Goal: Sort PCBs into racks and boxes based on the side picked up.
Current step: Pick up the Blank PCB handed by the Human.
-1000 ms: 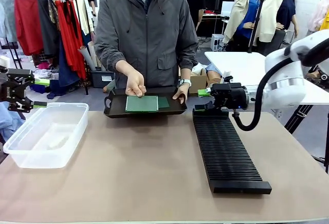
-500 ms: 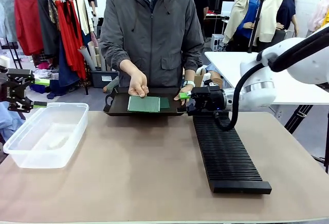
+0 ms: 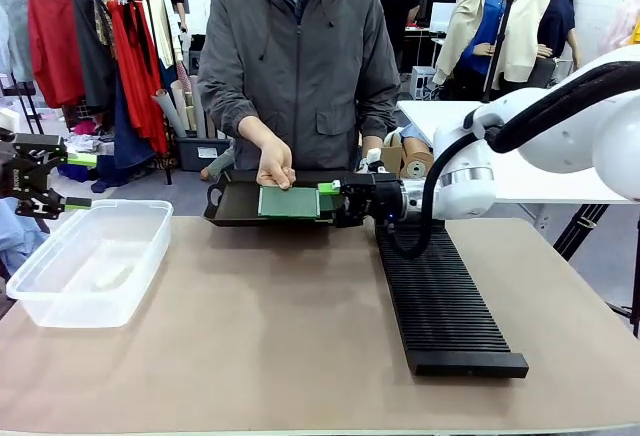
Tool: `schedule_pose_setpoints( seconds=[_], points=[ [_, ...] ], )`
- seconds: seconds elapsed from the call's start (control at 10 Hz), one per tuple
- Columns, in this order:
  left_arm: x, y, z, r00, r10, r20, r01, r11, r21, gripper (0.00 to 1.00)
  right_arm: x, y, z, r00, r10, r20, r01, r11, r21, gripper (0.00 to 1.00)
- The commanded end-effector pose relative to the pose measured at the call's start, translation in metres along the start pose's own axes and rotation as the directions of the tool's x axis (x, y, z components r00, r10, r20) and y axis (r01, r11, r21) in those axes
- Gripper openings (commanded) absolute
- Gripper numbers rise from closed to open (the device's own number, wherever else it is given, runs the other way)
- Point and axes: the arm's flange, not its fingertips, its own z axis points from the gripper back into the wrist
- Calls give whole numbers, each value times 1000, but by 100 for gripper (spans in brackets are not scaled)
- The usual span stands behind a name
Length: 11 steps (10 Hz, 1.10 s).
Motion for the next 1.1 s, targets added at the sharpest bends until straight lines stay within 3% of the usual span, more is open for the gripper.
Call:
schedule_pose_setpoints(
  seconds=[0.0, 0.4, 0.7, 1.0],
  points=[
    [0, -1, 1, 1000, -1, -3, 1, 1000, -8, 100, 15, 2, -21, 999, -2, 32, 2, 1000, -4, 100],
    [0, -1, 1, 1000, -1, -3, 1, 1000, -8, 100, 21, 0, -33, 999, -33, 31, 33, 999, -2, 100],
    [0, -1, 1, 1000, -1, -3, 1, 1000, -8, 100, 21, -5, -28, 992, -118, 38, 119, 993, -23, 100],
    [0, -1, 1, 1000, -1, -3, 1, 1000, -8, 100, 18, -10, -26, 987, -158, 39, 159, 987, -15, 90]
  ],
)
